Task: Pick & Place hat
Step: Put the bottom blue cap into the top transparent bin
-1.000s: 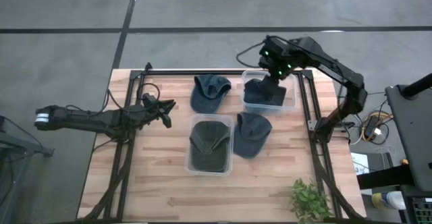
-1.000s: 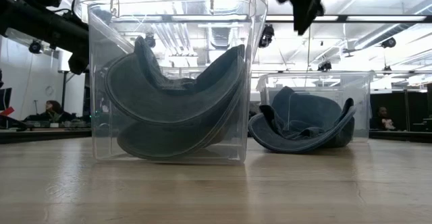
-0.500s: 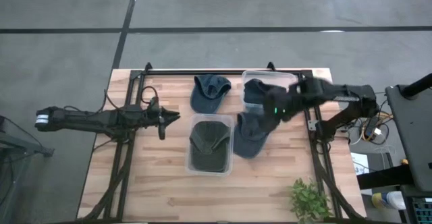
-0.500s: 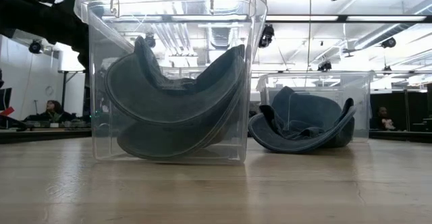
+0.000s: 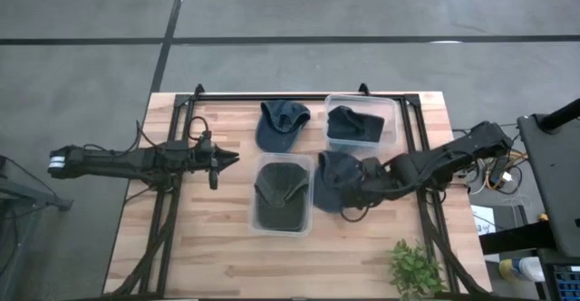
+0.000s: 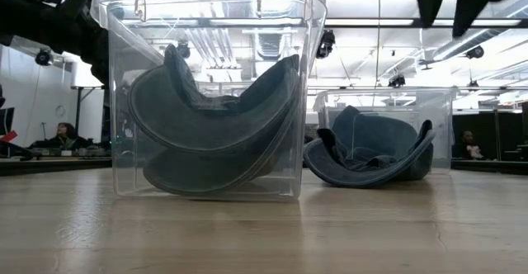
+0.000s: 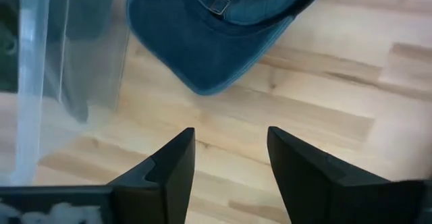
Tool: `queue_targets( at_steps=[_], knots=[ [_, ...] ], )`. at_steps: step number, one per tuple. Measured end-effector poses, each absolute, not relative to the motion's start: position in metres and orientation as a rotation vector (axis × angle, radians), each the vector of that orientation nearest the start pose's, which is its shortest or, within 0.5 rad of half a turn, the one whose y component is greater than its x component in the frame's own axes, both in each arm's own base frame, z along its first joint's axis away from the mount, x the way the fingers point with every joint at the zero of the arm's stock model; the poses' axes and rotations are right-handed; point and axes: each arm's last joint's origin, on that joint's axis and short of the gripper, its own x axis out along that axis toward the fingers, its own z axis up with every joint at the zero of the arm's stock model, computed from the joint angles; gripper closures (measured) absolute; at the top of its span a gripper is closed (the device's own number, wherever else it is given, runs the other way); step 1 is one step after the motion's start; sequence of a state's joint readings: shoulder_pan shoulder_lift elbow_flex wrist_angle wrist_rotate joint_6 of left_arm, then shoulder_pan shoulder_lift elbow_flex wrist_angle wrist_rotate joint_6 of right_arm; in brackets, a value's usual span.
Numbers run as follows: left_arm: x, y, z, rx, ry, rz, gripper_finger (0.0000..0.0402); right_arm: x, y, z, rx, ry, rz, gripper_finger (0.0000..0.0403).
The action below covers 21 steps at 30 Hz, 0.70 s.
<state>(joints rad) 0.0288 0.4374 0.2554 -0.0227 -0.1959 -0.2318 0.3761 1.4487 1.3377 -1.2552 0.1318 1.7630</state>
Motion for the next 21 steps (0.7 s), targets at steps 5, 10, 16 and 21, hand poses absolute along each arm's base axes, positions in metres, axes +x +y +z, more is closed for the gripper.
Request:
queue_targets(
  at_steps=[5, 10, 16, 21],
  knots=[
    [0.127, 0.009, 0.21, -0.211, 0.18, 0.247, 0.0339, 0.24, 0.091, 0.275, 1.162, 1.056, -1.001, 0.019],
    [0.126, 0.009, 0.209, -0.21, 0.191, 0.248, 0.0339, 0.237, 0.089, 0.253, 1.191, 1.026, -1.079, 0.0161],
    [0.126, 0.009, 0.209, -0.201, 0.197, 0.247, 0.0339, 0.239, 0.087, 0.227, 1.254, 0.866, -1.11, 0.0137],
    [0.126, 0.009, 0.209, -0.191, 0.198, 0.246, 0.0339, 0.233, 0.082, 0.205, 1.279, 0.747, -1.205, 0.0133]
  ],
)
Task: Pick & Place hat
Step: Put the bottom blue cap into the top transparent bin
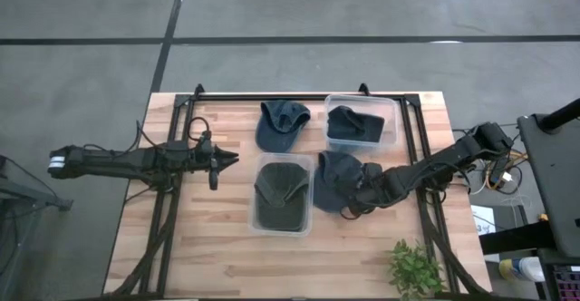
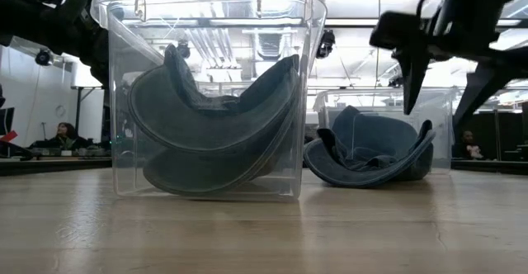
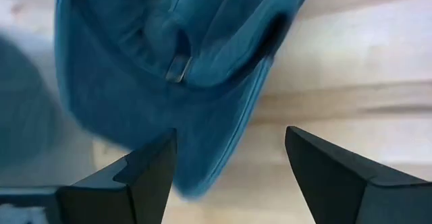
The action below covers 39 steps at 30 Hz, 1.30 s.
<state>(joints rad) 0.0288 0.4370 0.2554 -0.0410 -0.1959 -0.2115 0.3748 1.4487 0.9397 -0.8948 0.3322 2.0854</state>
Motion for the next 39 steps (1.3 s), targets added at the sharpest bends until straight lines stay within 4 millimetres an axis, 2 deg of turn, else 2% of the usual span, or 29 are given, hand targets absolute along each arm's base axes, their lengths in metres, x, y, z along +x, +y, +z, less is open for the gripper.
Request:
queue_targets(
  at_steps=[4, 10, 17, 32, 36, 39],
  knots=[
    [0.126, 0.009, 0.209, -0.191, 0.198, 0.247, 0.0339, 0.228, 0.078, 0.192, 1.273, 0.698, -1.239, 0.0138],
    [0.126, 0.009, 0.208, -0.185, 0.201, 0.249, 0.0339, 0.229, 0.077, 0.173, 1.315, 0.64, -1.198, 0.0155],
    [0.126, 0.009, 0.208, -0.178, 0.203, 0.249, 0.0339, 0.224, 0.073, 0.152, 1.346, 0.521, -1.225, 0.02],
    [0.126, 0.009, 0.208, -0.164, 0.209, 0.248, 0.0339, 0.224, 0.072, 0.146, 1.305, 0.486, -1.239, 0.0383],
    [0.126, 0.009, 0.207, -0.163, 0.216, 0.248, 0.0339, 0.225, 0.072, 0.147, 1.312, 0.482, -1.236, 0.0387],
    [0.126, 0.009, 0.207, -0.166, 0.216, 0.249, 0.0339, 0.228, 0.074, 0.156, 1.331, 0.477, -1.205, 0.0388]
  ],
)
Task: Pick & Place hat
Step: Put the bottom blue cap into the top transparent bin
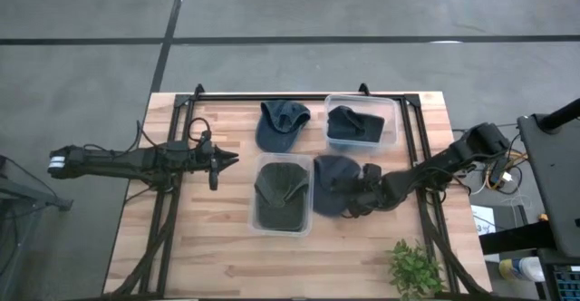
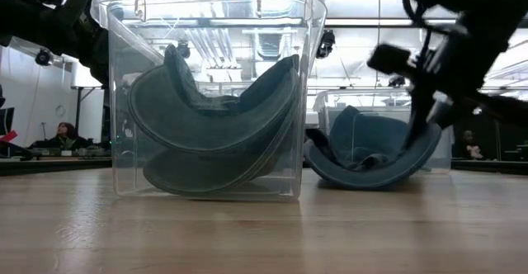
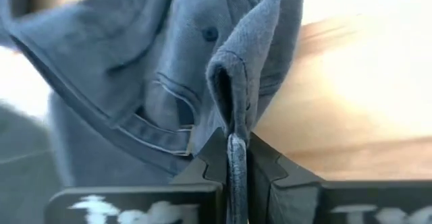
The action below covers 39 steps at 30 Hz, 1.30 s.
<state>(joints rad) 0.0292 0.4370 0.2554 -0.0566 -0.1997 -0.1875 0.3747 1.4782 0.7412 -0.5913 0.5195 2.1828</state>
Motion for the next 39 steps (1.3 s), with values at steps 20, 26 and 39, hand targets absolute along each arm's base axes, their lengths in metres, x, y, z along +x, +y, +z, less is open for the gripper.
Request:
queue_targets(
  at_steps=[20, 26, 39],
  knots=[
    [0.126, 0.009, 0.207, -0.142, 0.217, 0.246, 0.0339, 0.225, 0.08, 0.324, 1.092, 0.932, -1.14, 0.0391],
    [0.126, 0.009, 0.207, -0.137, 0.218, 0.246, 0.0339, 0.217, 0.077, 0.369, 1.026, 0.97, -1.014, 0.0391],
    [0.126, 0.009, 0.207, -0.138, 0.218, 0.246, 0.0339, 0.205, 0.068, 0.429, 0.688, 0.806, -0.618, 0.0391]
  ],
)
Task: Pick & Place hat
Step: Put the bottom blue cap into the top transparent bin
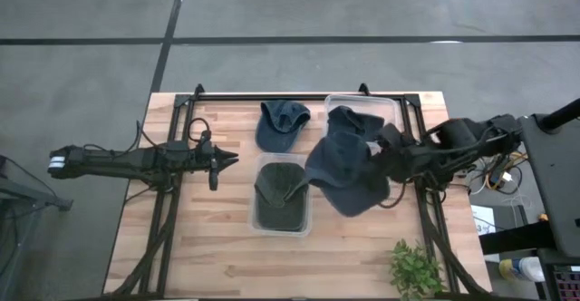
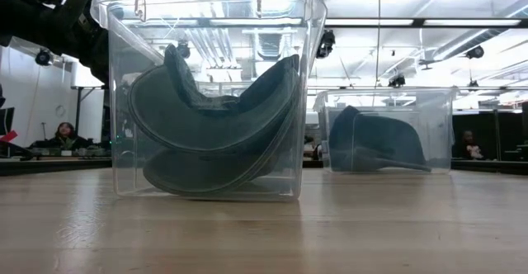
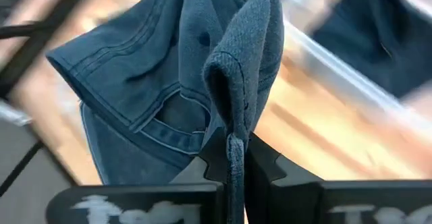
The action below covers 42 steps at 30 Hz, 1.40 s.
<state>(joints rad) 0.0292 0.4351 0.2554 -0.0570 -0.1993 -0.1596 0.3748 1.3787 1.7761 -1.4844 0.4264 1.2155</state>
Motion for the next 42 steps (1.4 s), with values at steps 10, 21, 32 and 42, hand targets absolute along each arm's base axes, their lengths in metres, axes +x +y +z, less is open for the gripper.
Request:
queue_targets(
  at_steps=[10, 21, 32, 42],
  knots=[
    [0.126, 0.009, 0.207, -0.138, 0.218, 0.246, 0.0339, 0.206, 0.068, 0.483, 0.416, 0.354, -0.167, 0.0391],
    [0.126, 0.009, 0.207, -0.138, 0.218, 0.246, 0.0339, 0.206, 0.077, 0.519, 0.157, -0.007, 0.244, 0.0391],
    [0.126, 0.009, 0.208, -0.138, 0.217, 0.246, 0.0339, 0.213, 0.083, 0.519, 0.111, -0.086, 0.365, 0.0391],
    [0.126, 0.009, 0.207, -0.139, 0.218, 0.246, 0.0339, 0.207, 0.052, 0.455, 0.309, 0.476, -0.351, 0.0391]
  ],
)
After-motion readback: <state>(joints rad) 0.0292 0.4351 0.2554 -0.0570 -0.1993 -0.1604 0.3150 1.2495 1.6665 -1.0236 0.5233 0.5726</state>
